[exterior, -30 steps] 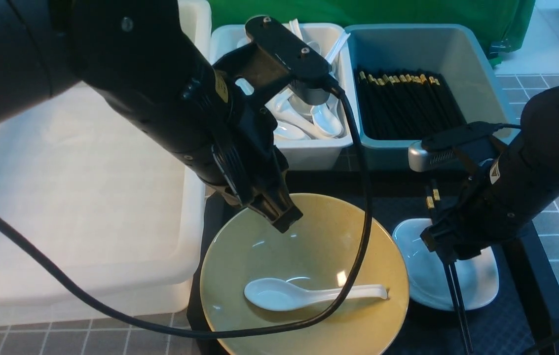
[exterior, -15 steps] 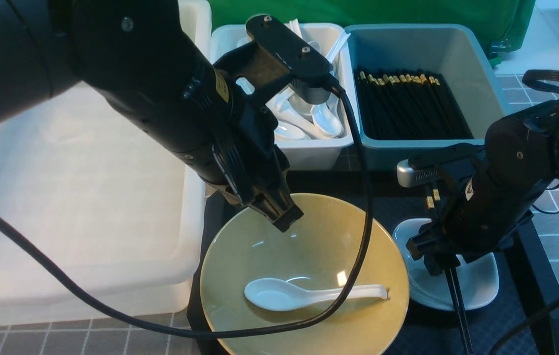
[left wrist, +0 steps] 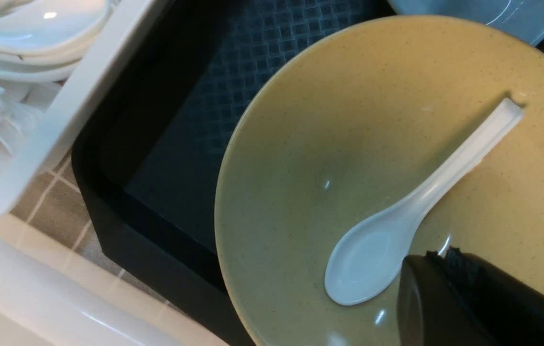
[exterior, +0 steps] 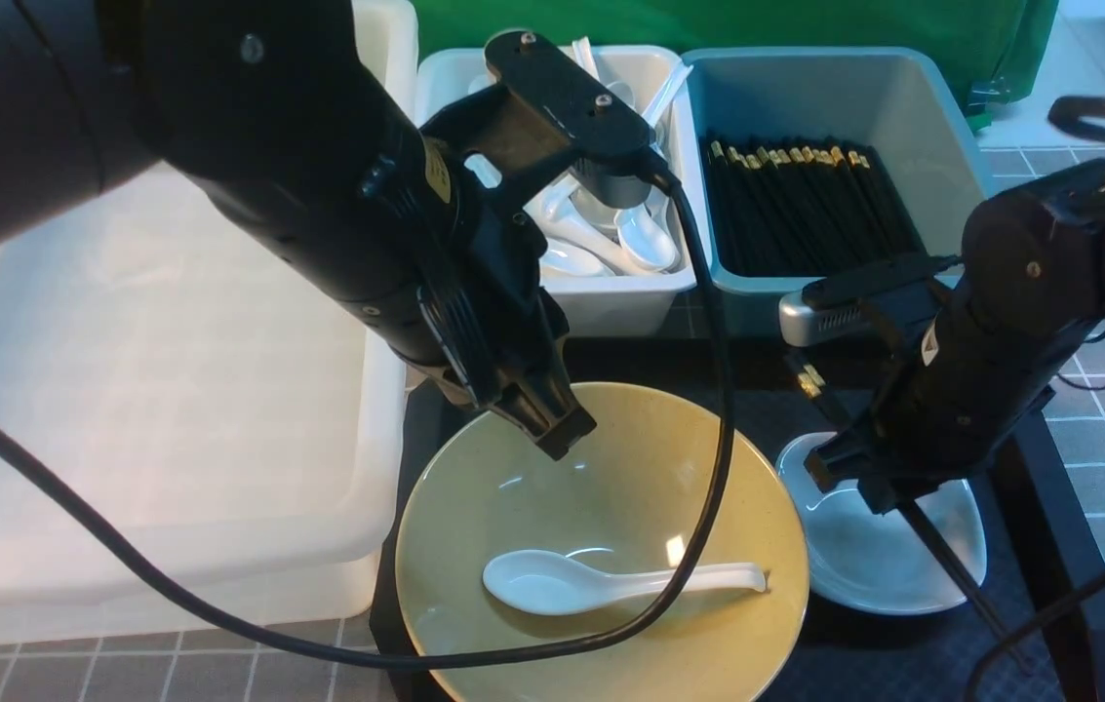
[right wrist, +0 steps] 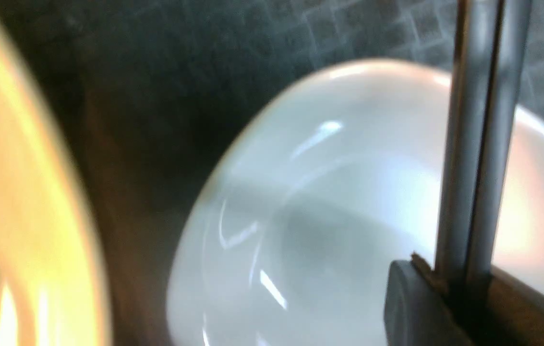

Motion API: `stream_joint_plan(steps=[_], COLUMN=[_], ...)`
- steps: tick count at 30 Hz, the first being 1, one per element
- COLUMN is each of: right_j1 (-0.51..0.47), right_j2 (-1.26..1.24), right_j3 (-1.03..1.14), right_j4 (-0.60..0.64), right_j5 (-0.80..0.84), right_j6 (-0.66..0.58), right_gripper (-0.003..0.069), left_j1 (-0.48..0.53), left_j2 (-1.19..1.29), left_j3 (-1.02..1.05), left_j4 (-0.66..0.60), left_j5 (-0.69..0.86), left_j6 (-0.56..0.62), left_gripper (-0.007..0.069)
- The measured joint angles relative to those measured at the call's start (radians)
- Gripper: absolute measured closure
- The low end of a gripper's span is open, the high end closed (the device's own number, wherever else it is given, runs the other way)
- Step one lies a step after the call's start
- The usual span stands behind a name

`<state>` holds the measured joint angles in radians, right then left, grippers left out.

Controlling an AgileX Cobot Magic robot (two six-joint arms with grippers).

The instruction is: On grey table put chopsticks spoon bowls plates into blue grey white boxes.

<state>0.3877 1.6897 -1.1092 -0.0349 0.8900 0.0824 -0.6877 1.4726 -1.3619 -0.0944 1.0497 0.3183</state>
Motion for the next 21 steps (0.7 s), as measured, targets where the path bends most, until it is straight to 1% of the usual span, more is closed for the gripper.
stream_joint_plan(steps=[4,8,10,13,17,19,21], right_j1=[0.000,0.000,-0.011,-0.036,-0.095,-0.132,-0.147], right_j2=[-0.055,-0.109,-0.122,-0.103,-0.028,0.039,0.070], right_j3=[-0.001,-0.033,-0.096,-0.188,-0.343,-0.445,-0.486], right_j4=[0.000,-0.002,-0.002,-0.002,-0.003,-0.003,-0.004], right_j5=[0.038,0.037,0.007,-0.051,-0.128,-0.196,-0.223], right_j6=[-0.029,-0.051,-0.061,-0.073,-0.076,-0.063,-0.047], right_gripper=[0.0510,0.0510,0.0510,0.0510,0.0510,0.0510,0.0510], left_j1=[0.006,0.049,0.103,0.142,0.153,0.153,0.153], left_j2=[0.000,0.008,0.039,0.100,0.203,0.254,0.272], left_j3=[0.000,0.000,-0.011,-0.053,-0.174,-0.257,-0.291], left_j4=[0.036,0.047,0.042,0.013,-0.025,-0.050,-0.058], left_j5=[0.000,-0.036,-0.116,-0.178,-0.208,-0.243,-0.262], left_j6=[-0.015,-0.038,-0.042,-0.037,0.010,0.043,0.051], left_gripper=[0.0634,0.0634,0.0634,0.0634,0.0634,0.0634,0.0634])
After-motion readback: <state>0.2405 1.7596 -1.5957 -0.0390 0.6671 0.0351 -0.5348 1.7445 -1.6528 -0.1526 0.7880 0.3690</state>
